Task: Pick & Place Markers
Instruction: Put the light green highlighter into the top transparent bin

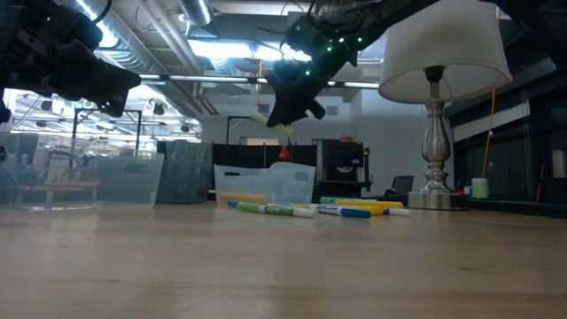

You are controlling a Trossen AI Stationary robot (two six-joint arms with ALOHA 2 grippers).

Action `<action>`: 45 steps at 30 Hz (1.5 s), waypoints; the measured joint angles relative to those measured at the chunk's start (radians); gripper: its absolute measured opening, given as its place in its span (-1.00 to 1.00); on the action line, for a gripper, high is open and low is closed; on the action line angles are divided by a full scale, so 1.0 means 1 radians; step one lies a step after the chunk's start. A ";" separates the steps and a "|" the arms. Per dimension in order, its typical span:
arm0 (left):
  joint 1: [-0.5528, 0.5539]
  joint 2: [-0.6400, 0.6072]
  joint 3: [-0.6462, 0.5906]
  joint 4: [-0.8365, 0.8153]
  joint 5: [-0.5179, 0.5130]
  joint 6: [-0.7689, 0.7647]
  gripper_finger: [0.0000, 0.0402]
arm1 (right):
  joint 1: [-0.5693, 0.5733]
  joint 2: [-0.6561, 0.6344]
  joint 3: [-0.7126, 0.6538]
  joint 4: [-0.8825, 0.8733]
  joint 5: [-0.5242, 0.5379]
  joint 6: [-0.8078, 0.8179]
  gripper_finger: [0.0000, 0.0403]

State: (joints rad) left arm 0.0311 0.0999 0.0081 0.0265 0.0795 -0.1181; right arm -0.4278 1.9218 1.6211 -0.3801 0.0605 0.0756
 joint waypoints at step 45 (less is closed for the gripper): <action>0.000 0.000 0.000 0.000 0.000 0.000 -0.97 | -0.039 0.390 0.473 -0.390 -0.108 -0.059 -0.61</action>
State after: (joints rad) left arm 0.0311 0.0998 0.0078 0.0269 0.0795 -0.1181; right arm -0.4673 2.3116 2.0937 -0.7697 -0.0471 0.0167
